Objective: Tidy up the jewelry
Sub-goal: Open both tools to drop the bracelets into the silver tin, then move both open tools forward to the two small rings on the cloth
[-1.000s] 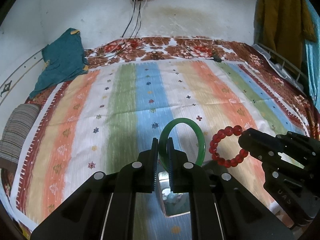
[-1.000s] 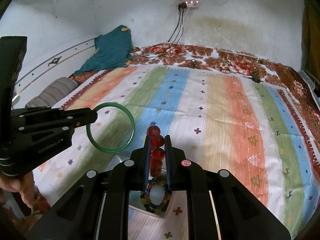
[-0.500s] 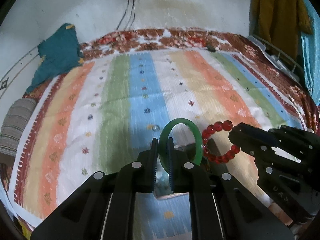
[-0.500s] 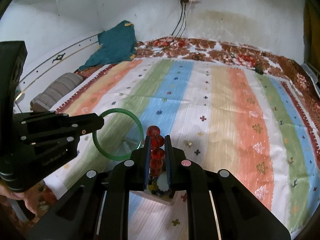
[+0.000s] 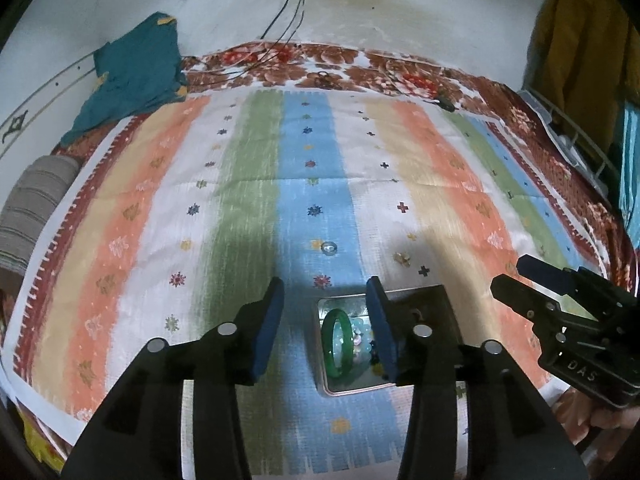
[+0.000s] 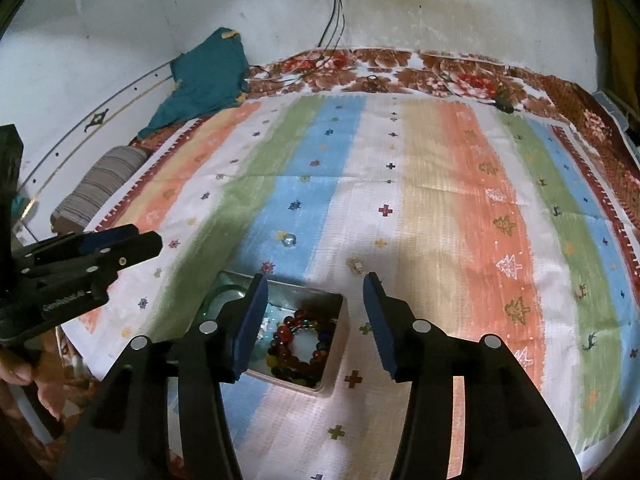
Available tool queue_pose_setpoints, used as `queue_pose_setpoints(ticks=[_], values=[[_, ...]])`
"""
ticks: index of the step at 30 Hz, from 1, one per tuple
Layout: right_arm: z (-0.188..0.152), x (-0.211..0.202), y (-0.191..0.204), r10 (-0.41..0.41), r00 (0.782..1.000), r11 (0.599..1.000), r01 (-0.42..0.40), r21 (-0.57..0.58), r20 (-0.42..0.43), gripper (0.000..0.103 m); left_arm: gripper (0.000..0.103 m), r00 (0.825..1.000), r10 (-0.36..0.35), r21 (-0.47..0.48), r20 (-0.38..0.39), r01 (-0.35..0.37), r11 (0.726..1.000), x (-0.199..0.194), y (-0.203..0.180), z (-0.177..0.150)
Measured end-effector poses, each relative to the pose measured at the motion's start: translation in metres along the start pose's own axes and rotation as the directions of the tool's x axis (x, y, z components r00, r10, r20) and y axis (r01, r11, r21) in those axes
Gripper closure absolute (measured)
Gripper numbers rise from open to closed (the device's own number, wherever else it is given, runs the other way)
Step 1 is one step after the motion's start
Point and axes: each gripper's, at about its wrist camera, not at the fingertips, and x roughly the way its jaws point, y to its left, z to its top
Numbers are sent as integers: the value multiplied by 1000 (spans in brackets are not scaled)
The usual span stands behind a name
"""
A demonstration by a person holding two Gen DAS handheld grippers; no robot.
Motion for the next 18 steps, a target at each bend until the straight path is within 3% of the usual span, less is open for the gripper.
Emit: queue_pose_setpoints(ticks=[10, 18], values=[[9, 16, -12, 8, 999, 999, -6, 37, -47, 44, 47, 999, -13, -59, -29, 11, 998, 10, 10, 7], [15, 31, -15, 11, 995, 999, -7, 45, -98, 37, 44, 998, -25, -96, -53, 20, 995, 26, 15, 19]])
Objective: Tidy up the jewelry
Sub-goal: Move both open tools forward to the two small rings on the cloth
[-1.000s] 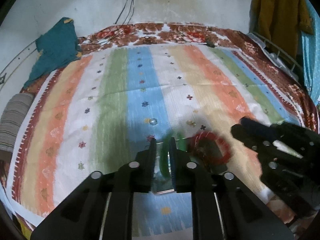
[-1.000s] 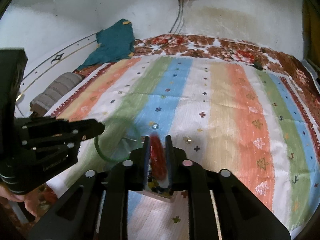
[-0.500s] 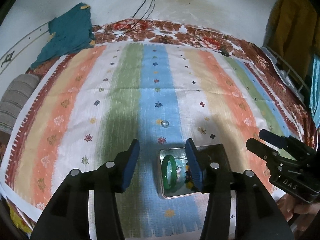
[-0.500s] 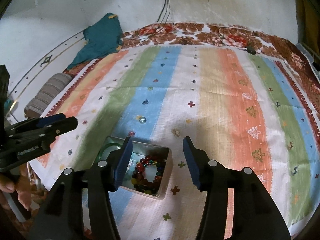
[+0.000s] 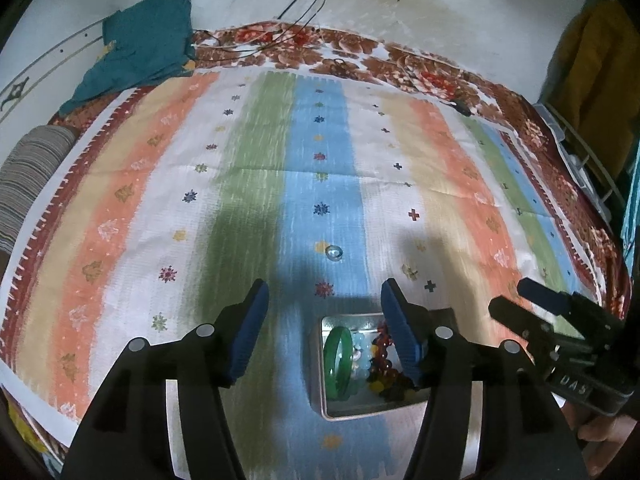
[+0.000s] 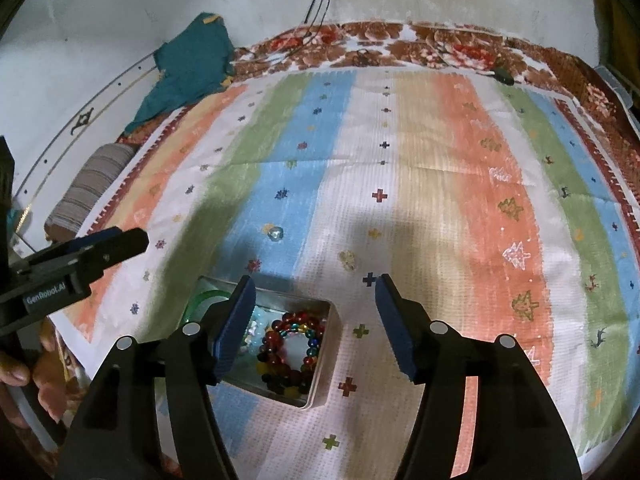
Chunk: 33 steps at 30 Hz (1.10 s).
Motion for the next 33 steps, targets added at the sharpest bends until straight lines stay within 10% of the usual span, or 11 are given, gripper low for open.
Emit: queue_pose_setpoints(ticks=[33], values=[[31, 86, -16, -62, 979, 998, 57, -34, -194, 35, 37, 983, 14, 16, -186, -11, 1000, 104, 1, 39]])
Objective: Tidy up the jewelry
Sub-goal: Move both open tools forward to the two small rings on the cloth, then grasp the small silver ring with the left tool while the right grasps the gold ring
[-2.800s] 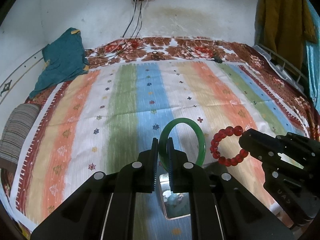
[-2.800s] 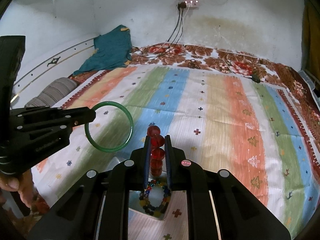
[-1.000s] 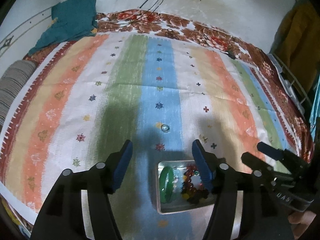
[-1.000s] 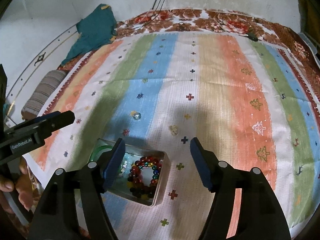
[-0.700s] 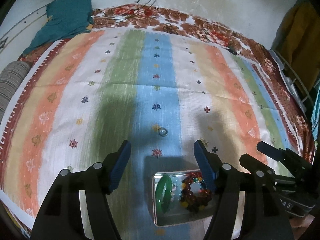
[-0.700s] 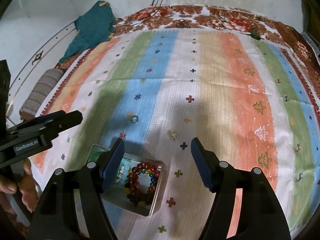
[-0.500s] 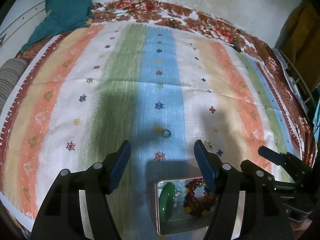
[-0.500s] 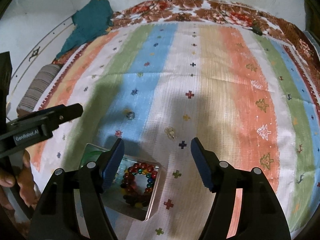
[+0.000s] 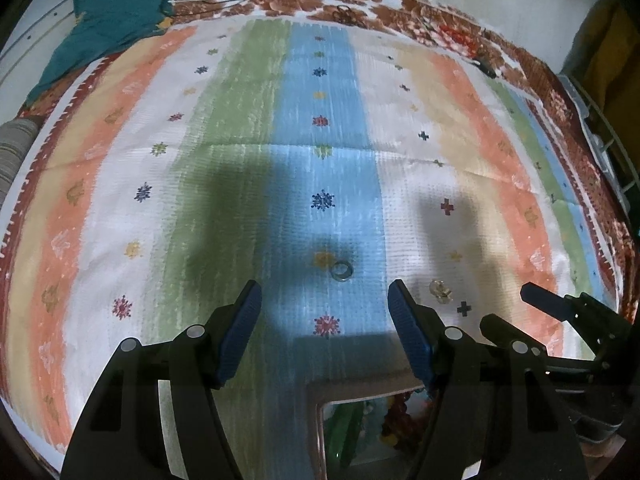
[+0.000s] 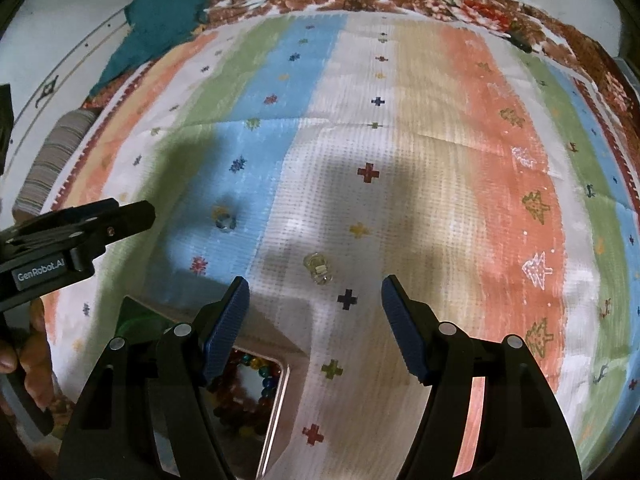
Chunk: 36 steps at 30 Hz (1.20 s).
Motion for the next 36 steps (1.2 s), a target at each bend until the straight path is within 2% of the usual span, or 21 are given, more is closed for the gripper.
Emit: queue_pose_setpoints(ticks=[14, 25, 27, 33, 36], values=[[10, 29, 3, -26, 998, 999, 24, -42, -54, 34, 39, 996, 35, 41, -87, -31, 999, 40, -1, 12], [16, 51, 3, -28, 995, 998, 22, -63, -98, 35, 40, 989, 39, 73, -143, -29, 997, 67, -4, 22], [19, 55, 3, -26, 994, 998, 19, -64, -108, 41, 40, 988, 40, 79, -152, -28, 996, 71, -6, 23], [19, 67, 7, -32, 990, 997, 21, -80, -136, 43, 45, 983, 40, 95, -178, -23, 995, 83, -11, 26], [18, 71, 7, -37, 989, 996, 25, -82, -145, 49, 50, 981, 36, 105, -191, -16, 994, 86, -14, 27]])
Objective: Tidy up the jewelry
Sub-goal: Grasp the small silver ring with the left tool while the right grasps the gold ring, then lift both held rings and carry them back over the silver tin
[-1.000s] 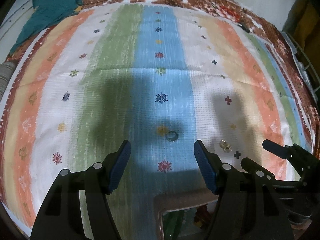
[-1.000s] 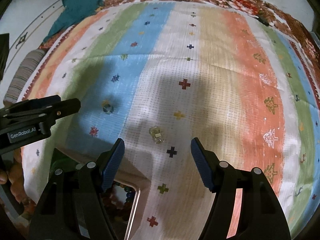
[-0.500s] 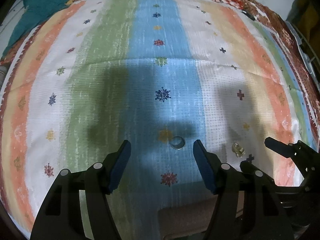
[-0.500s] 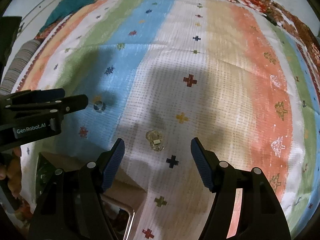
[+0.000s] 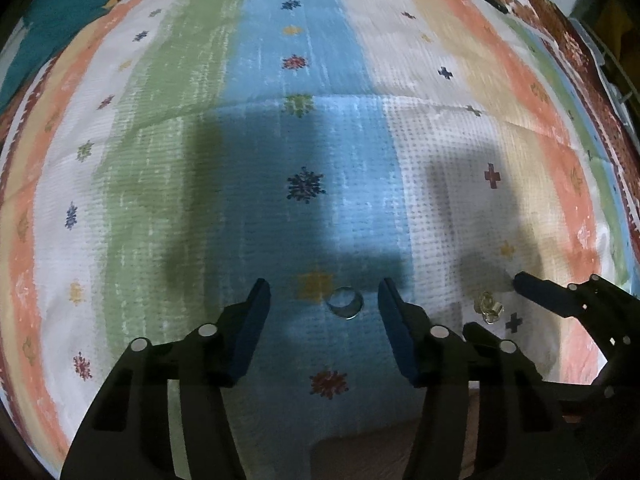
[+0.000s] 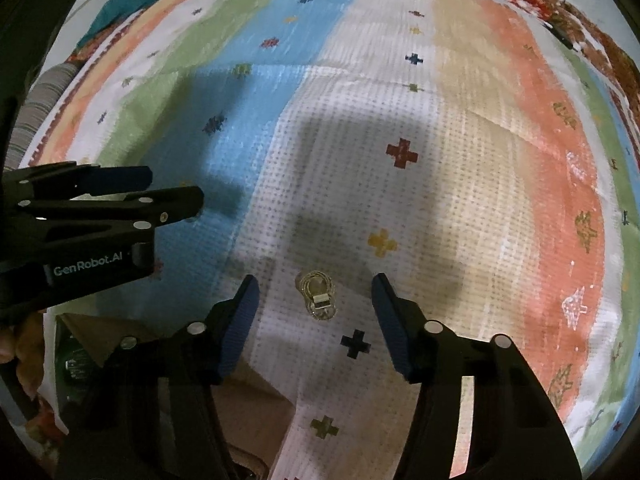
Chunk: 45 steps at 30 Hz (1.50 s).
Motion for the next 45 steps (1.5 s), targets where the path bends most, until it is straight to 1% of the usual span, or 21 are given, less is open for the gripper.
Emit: queue_pose_setpoints(ticks=[1, 2, 4, 7, 8, 10, 11, 12, 13, 14, 16, 23, 26, 28, 31, 32, 36, 39, 41, 45], values=[[0, 0, 0, 1, 1000, 1000, -1, 1, 2, 50, 51, 1000, 0, 3, -3, 0, 1000, 1, -1, 0], [0, 1, 0, 3, 1000, 1000, -3, 2, 2, 54, 52, 1000, 1, 7, -6, -1, 1000, 2, -1, 1], [0, 2, -1, 1, 1000, 1000, -1, 4, 1, 58, 58, 1000, 9, 10, -13, -9, 1000, 5, -2, 2], [0, 4, 0, -1, 1000, 1000, 1, 1, -7, 65, 64, 1000, 8, 17, -24, -8, 1000, 9, -5, 4], [0, 4, 0, -4, 1000, 1000, 4, -1, -11, 69, 64, 1000, 13, 22, -26, -13, 1000, 10, -6, 4], [0, 4, 0, -6, 1000, 1000, 6, -4, -13, 73, 65, 999, 21, 27, -26, -20, 999, 11, -7, 4], [0, 5, 0, -7, 1000, 1000, 7, -4, -13, 78, 66, 999, 27, 32, -25, -27, 999, 12, -8, 4], [0, 5, -1, -6, 1000, 1000, 6, -5, -12, 80, 69, 999, 31, 36, -24, -30, 999, 12, -10, 5], [0, 5, 0, -6, 1000, 1000, 6, -6, -12, 82, 75, 999, 31, 40, -25, -30, 999, 12, -11, 4], [-1, 6, 2, -8, 1000, 1000, 8, -8, -12, 84, 78, 999, 31, 43, -27, -30, 999, 13, -11, 4], [-1, 6, 3, -11, 1000, 1000, 11, -13, -11, 85, 84, 999, 39, 46, -30, -37, 998, 13, -12, 4], [1, 6, 5, -24, 1000, 999, 24, -29, -4, 86, 84, 999, 43, 53, -21, -42, 998, 12, -14, 3], [2, 4, 3, -19, 1000, 1000, 19, -24, 7, 86, 84, 999, 44, 53, 0, -44, 998, 6, -15, 2], [0, -1, -1, -16, 1000, 1000, 16, -16, 18, 86, 84, 999, 40, 46, 22, -41, 998, -2, -14, 3], [1, -8, -3, -7, 999, 1000, 8, -3, 40, 86, 84, 999, 13, 33, 53, -15, 999, -16, -11, 2], [1, -10, -4, -4, 999, 1000, 4, 0, 48, 86, 84, 998, 11, 36, 61, -13, 999, -24, -8, -4], [4, -27, -8, -1, 994, 1000, -1, 23, 105, 87, 84, 993, 14, 49, 117, -20, 999, -39, -7, -7], [5, -38, -8, -2, 989, 999, -2, 33, 147, 87, 84, 987, 1, 44, 161, -8, 999, -49, -6, -8], [5, -45, -7, -4, 985, 999, -2, 35, 174, 87, 84, 984, -4, 32, 181, -2, 999, -55, -9, -2], [4, -57, -7, -7, 974, 999, -3, 46, 225, 87, 84, 973, -20, 32, 231, 13, 999, -68, -12, -6]])
